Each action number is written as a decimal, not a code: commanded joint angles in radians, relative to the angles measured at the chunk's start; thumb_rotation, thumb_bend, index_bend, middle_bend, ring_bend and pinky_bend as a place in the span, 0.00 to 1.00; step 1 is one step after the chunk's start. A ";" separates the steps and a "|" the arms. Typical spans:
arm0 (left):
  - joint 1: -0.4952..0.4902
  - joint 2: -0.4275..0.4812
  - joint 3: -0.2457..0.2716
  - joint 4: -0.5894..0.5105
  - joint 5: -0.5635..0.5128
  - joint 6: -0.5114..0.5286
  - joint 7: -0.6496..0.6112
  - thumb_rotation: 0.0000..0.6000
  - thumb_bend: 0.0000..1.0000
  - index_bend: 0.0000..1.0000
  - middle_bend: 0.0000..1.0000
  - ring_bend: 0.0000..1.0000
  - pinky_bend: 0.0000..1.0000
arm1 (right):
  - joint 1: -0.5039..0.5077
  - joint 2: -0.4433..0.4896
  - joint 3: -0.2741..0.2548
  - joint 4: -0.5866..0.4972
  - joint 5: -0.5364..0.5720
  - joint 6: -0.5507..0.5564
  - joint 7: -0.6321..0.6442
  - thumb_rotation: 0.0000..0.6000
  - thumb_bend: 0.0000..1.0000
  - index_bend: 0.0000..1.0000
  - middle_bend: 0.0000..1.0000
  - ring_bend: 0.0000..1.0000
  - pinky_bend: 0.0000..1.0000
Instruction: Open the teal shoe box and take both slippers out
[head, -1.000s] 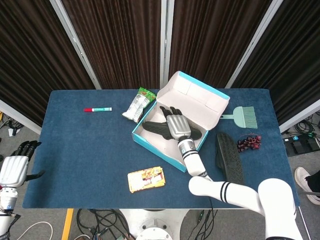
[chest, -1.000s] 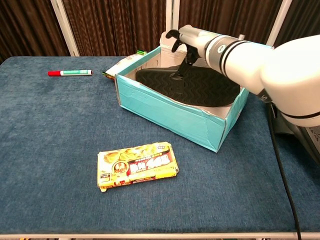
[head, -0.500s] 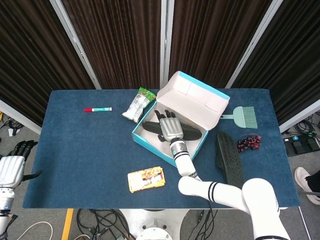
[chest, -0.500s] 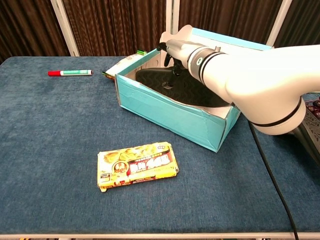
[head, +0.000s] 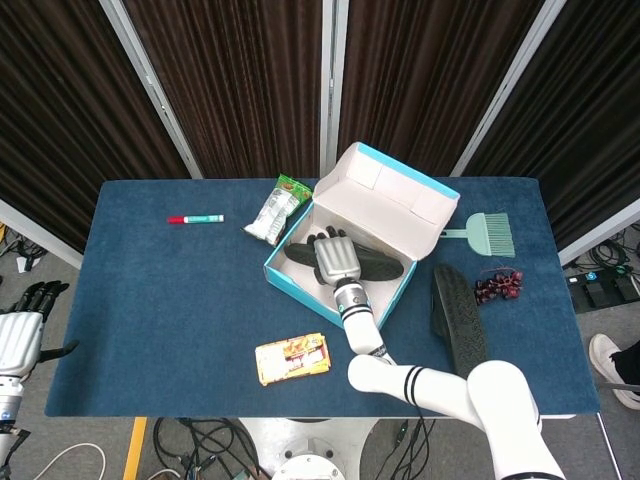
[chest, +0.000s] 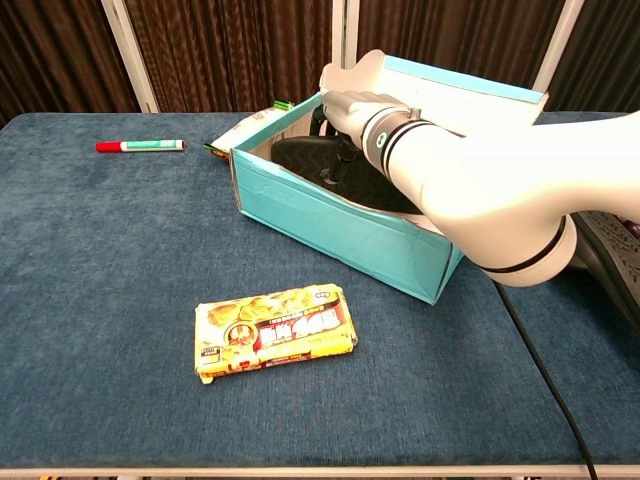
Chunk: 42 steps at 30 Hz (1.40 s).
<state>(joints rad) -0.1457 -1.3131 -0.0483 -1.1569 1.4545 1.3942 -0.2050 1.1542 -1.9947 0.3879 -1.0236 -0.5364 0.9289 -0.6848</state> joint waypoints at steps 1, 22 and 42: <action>0.000 0.000 0.001 0.001 0.001 -0.001 0.000 1.00 0.11 0.15 0.13 0.10 0.36 | 0.003 -0.009 0.004 0.013 0.005 -0.003 -0.011 1.00 0.29 0.32 0.30 0.13 0.21; 0.001 -0.002 -0.002 0.026 -0.006 -0.013 -0.010 1.00 0.11 0.15 0.13 0.10 0.36 | 0.004 -0.077 0.009 0.115 -0.058 0.011 -0.023 1.00 0.46 0.68 0.59 0.44 0.54; -0.008 0.011 -0.004 -0.013 0.006 -0.009 0.019 1.00 0.11 0.15 0.13 0.10 0.36 | -0.062 0.053 0.082 -0.112 -0.210 0.121 0.092 1.00 0.54 0.83 0.70 0.55 0.66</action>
<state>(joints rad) -0.1535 -1.3025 -0.0519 -1.1687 1.4600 1.3851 -0.1872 1.0966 -1.9603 0.4575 -1.1099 -0.7334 1.0338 -0.5983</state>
